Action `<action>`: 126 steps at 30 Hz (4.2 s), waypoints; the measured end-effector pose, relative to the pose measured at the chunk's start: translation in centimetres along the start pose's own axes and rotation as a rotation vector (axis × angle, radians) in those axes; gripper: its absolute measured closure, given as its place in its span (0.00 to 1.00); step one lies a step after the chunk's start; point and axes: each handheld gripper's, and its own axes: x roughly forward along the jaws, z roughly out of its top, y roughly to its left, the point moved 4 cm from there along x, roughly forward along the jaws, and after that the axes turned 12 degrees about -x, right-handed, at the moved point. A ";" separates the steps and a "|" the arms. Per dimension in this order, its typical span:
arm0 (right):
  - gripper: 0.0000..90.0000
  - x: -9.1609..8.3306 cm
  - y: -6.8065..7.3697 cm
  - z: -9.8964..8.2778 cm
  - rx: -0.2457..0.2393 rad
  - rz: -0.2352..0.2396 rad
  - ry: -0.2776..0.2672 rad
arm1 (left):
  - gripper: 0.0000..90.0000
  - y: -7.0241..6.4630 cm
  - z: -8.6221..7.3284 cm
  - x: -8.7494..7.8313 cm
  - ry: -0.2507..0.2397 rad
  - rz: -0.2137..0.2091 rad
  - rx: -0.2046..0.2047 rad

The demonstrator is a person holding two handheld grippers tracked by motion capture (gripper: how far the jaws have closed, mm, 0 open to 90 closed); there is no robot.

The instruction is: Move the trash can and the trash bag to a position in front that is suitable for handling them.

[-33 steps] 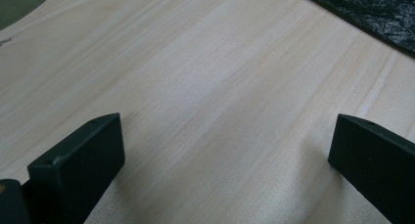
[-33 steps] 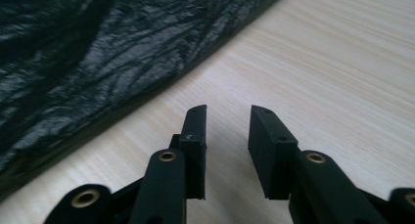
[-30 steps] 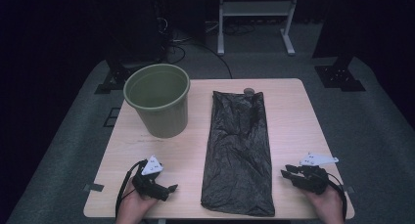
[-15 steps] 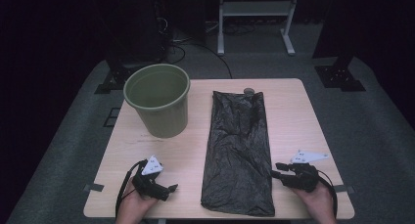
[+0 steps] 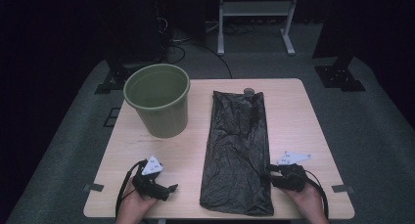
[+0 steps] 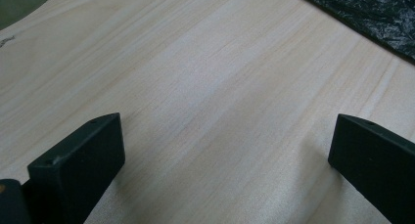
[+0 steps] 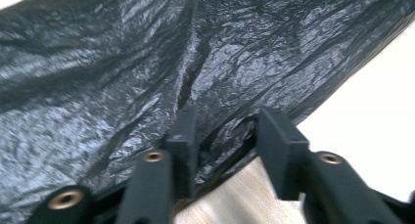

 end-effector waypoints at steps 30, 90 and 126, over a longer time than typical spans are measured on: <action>1.00 -5.3 -7.5 -4.2 0.149 -0.205 0.019 | 0.00 0.0 0.0 0.0 0.000 0.000 0.000; 0.00 0.1 -3.6 -1.8 0.063 -0.125 0.054 | 0.00 0.7 0.5 -1.3 -0.034 -0.011 -0.054; 0.00 0.1 -3.6 -1.8 0.063 -0.124 0.054 | 0.00 1.9 8.4 -9.1 -0.129 0.008 -0.111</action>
